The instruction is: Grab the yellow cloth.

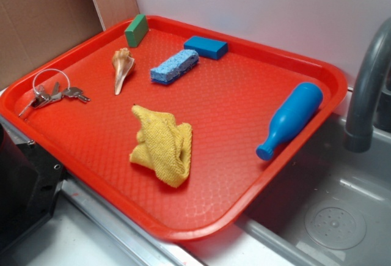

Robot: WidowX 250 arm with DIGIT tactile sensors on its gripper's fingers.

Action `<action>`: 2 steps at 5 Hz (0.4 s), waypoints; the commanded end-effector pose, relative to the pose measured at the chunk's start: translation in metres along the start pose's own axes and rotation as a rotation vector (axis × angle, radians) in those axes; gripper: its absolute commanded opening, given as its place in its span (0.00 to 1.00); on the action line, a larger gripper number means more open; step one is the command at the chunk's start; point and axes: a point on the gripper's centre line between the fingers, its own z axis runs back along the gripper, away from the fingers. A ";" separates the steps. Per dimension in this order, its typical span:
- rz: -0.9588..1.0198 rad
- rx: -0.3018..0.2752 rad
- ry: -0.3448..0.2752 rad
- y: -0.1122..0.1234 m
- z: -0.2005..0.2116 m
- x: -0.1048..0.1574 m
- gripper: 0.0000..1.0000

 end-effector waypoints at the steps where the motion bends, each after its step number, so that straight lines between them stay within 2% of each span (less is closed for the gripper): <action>1: 0.000 0.000 0.000 0.000 0.000 0.000 1.00; 2: 0.114 -0.112 -0.039 -0.011 -0.052 0.018 1.00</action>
